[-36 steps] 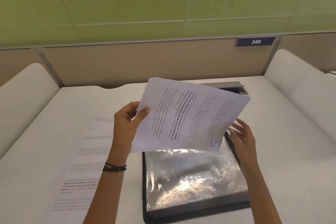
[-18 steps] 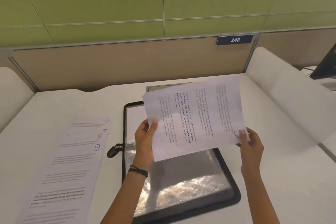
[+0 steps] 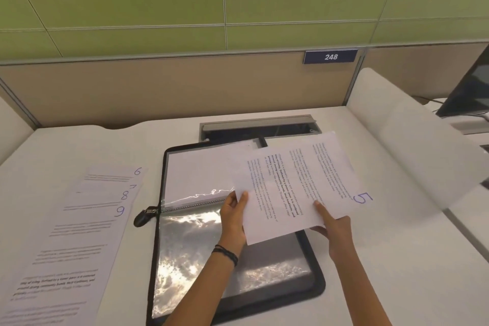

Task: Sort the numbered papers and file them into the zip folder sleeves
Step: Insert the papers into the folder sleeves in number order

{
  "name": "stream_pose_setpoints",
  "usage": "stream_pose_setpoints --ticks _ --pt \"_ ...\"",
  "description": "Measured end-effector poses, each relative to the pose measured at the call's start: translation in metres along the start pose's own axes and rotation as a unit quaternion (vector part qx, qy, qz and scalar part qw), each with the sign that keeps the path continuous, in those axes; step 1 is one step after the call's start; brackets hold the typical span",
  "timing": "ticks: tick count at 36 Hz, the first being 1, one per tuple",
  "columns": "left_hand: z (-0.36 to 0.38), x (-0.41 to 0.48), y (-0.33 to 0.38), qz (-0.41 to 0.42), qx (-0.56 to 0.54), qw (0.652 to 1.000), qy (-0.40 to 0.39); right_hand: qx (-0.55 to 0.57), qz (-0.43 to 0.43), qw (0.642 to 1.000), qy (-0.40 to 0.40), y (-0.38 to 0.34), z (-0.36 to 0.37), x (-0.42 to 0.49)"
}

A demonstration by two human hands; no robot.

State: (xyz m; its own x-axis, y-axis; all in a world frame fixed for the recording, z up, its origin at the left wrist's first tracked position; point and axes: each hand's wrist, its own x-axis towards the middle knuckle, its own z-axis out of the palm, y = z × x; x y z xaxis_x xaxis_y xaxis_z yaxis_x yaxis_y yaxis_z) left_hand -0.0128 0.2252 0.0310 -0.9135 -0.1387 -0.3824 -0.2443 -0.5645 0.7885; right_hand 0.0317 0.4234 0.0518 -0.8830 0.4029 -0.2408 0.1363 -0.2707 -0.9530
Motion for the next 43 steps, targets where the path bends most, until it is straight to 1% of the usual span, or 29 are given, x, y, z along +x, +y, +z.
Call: stream_pose_setpoints --ticks 3,6,8,11,13,16,19,21,24,26,28,30,34,38,41,43 --pt "0.003 -0.002 -0.014 -0.008 0.056 0.998 -0.016 -0.025 0.020 0.999 0.027 0.005 -0.008 0.005" --pt "0.004 -0.006 -0.027 -0.004 0.138 0.988 -0.064 -0.049 0.023 0.997 0.050 0.009 -0.018 0.010" --pt "0.003 -0.009 -0.037 0.017 0.210 0.973 -0.089 -0.055 0.021 0.996 0.065 0.011 -0.025 0.012" --pt "0.000 -0.015 -0.050 0.064 0.309 0.941 -0.120 -0.053 0.009 0.994 0.094 0.015 -0.037 0.016" --pt "-0.004 -0.015 -0.060 0.124 0.385 0.903 -0.147 -0.047 -0.002 0.992 0.117 0.016 -0.044 0.017" --pt "-0.012 -0.011 -0.075 0.220 0.526 0.804 -0.167 -0.041 -0.013 0.986 0.163 0.018 -0.051 0.020" --pt "-0.014 -0.008 -0.087 0.237 0.630 0.719 -0.172 -0.026 -0.019 0.976 0.214 0.017 -0.056 0.022" --pt "-0.013 -0.008 -0.092 0.238 0.673 0.680 -0.170 -0.019 -0.029 0.971 0.235 0.016 -0.058 0.022" --pt "-0.014 -0.006 -0.100 0.237 0.709 0.642 -0.170 -0.014 -0.029 0.966 0.256 0.016 -0.059 0.024" --pt "-0.016 -0.003 -0.104 0.249 0.740 0.603 -0.166 -0.012 -0.035 0.964 0.263 0.015 -0.059 0.024" --pt "-0.019 0.002 -0.109 0.225 0.774 0.569 -0.166 -0.011 -0.041 0.962 0.268 0.014 -0.059 0.025" --pt "-0.022 0.006 -0.113 0.229 0.786 0.557 -0.142 -0.005 -0.045 0.960 0.276 0.013 -0.059 0.026" --pt "-0.025 0.006 -0.112 0.246 0.773 0.570 -0.129 -0.007 -0.052 0.958 0.283 0.012 -0.056 0.027" --pt "-0.024 0.003 -0.111 0.241 0.758 0.589 -0.139 -0.008 -0.050 0.956 0.288 0.013 -0.053 0.028" --pt "-0.024 0.004 -0.114 0.253 0.744 0.603 -0.141 -0.017 -0.052 0.957 0.285 0.015 -0.050 0.027" --pt "-0.022 0.004 -0.113 0.248 0.741 0.607 -0.144 -0.029 -0.054 0.958 0.280 0.017 -0.048 0.026"
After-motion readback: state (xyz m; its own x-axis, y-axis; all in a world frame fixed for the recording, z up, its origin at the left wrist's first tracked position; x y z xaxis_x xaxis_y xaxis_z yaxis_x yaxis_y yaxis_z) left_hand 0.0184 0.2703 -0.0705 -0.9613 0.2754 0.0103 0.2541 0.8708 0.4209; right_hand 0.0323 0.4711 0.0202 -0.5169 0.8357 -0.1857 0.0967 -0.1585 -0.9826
